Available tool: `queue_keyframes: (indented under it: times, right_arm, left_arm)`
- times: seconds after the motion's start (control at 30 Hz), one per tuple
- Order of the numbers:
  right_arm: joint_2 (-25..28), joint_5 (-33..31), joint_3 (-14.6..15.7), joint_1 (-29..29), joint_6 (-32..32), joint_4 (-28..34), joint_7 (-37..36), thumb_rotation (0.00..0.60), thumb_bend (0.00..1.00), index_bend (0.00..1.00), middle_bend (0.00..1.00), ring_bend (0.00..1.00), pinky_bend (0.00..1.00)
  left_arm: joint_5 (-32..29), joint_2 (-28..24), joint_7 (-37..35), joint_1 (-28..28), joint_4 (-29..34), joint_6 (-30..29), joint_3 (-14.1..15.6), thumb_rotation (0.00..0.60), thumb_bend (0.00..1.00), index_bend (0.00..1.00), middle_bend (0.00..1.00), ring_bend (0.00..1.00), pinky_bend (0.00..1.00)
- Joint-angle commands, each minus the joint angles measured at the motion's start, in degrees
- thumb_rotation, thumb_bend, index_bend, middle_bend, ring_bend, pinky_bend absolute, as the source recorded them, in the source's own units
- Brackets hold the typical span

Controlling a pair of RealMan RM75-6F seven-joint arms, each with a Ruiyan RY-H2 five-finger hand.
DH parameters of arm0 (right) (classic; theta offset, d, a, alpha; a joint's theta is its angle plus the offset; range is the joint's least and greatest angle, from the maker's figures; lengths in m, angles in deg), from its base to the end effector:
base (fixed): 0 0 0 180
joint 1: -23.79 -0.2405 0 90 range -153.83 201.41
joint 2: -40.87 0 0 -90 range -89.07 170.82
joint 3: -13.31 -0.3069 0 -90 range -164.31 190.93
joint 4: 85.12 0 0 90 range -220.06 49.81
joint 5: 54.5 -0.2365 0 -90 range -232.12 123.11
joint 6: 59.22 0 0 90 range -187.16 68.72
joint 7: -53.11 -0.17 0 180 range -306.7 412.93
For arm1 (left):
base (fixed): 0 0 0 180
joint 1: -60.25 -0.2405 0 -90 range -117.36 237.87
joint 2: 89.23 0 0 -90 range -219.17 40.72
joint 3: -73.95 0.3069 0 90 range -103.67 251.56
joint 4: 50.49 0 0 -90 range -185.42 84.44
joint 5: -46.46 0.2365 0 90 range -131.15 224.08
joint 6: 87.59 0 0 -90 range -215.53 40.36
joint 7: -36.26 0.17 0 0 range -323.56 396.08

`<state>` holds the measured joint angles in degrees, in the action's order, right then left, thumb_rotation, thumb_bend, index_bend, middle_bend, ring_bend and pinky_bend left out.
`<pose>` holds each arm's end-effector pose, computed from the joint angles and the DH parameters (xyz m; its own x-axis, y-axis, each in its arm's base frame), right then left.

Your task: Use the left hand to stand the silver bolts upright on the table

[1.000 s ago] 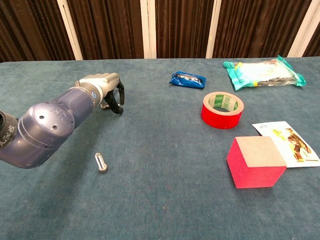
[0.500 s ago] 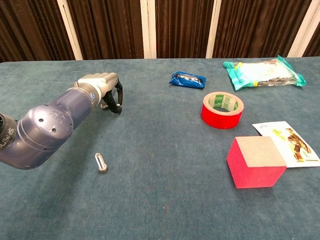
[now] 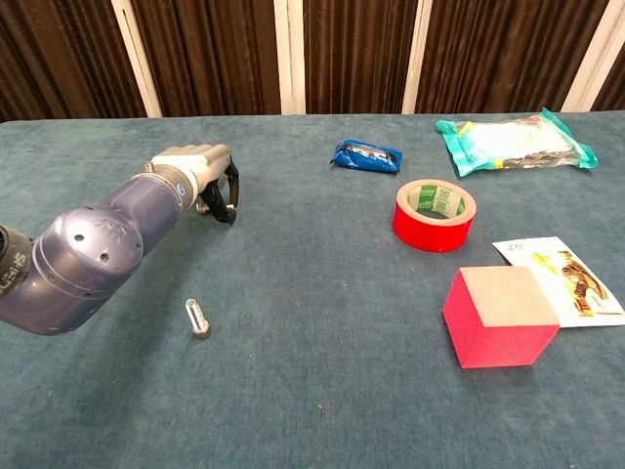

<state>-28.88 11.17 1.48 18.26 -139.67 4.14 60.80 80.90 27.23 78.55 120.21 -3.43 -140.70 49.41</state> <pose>-0.4128 -0.2445 0.1590 0.4062 0.0389 0.9130 -0.8685 0.3271 0.3724 -0.1278 0.5030 -0.1466 0.5073 0.2363 0.8288 0.8570 -0.0368 -0.5141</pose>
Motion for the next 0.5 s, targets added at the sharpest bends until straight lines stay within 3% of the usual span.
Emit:
queue_keyframes:
  times: [0.03, 0.5]
  right_arm:
    - [-0.01, 0.04, 0.01, -0.01, 0.02, -0.02, -0.08, 0.600, 0.01, 0.12, 0.01, 0.00, 0.00]
    - [-0.22, -0.04, -0.02, -0.13, 0.09, -0.14, 0.12, 0.600, 0.01, 0.13, 0.01, 0.00, 0.00]
  left_arm:
    - [-0.03, 0.03, 0.18, -0.06, -0.03, -0.04, -0.07, 0.600, 0.47, 0.52, 0.03, 0.00, 0.00]
    - [0.13, -0.33, 0.69, -0.44, 0.23, 0.25, -0.25, 0.600, 0.47, 0.51, 0.03, 0.00, 0.00]
